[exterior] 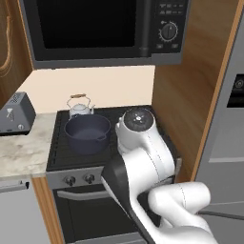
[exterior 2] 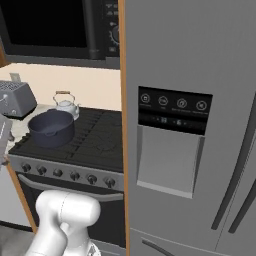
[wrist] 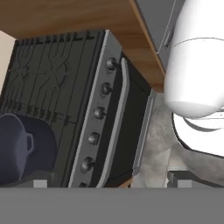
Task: Pick the kettle from the cabinet and place it on a stove burner. Then pick the pot from the counter and place it on another stove burner. Finally, turn both burners on.
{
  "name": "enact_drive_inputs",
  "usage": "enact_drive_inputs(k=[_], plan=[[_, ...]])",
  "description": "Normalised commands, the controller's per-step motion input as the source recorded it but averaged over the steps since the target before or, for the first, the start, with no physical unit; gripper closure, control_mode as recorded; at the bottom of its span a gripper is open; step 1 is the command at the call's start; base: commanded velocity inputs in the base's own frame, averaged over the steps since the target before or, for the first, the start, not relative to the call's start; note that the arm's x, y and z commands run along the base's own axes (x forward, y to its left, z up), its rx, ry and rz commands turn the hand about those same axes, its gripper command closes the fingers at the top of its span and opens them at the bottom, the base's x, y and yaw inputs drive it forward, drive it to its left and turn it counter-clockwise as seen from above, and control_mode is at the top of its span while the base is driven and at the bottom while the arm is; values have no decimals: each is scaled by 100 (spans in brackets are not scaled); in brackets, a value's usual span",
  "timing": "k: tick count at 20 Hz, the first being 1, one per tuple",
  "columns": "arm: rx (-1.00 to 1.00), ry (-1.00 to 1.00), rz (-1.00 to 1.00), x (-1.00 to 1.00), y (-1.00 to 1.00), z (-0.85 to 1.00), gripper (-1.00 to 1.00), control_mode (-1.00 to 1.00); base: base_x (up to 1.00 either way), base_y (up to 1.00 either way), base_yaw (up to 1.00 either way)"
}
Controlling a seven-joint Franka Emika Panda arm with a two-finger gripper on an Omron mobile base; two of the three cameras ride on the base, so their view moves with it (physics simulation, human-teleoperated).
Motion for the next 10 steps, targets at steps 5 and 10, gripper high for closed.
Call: enact_drive_inputs(k=[5,10], plan=[[-10,-2,6,0,0,-35,-100,-100,0,0,0],[-13,-4,6,0,0,-25,-100,-100,0,0,0]])
